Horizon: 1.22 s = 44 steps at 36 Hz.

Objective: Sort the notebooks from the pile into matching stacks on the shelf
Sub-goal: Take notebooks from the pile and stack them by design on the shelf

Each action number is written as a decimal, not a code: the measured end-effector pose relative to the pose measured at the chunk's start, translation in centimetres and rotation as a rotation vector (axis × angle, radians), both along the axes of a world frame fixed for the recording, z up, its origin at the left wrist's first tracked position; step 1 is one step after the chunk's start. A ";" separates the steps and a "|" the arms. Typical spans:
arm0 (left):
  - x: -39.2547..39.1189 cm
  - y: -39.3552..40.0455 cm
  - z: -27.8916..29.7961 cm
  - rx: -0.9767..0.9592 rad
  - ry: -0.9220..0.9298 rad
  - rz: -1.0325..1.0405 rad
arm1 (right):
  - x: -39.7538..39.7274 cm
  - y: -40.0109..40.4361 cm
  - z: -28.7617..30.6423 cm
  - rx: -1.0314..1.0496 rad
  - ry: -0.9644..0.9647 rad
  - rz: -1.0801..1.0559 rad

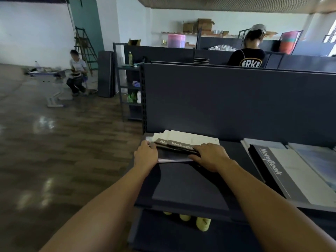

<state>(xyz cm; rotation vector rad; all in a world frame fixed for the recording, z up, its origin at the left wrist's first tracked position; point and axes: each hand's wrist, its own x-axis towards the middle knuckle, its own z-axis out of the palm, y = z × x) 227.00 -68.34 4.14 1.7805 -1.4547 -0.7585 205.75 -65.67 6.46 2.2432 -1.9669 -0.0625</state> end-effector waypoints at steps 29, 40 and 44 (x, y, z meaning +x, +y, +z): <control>-6.9 2.0 3.7 0.208 0.806 -0.154 | -2.3 3.4 2.6 -0.026 -0.807 -0.320; -9.8 4.3 6.6 -0.086 0.783 -0.527 | -6.1 6.5 2.7 -0.209 -1.623 -0.458; -9.9 6.0 3.8 -0.115 0.472 -0.569 | -5.4 7.9 1.9 -0.097 -1.580 -0.455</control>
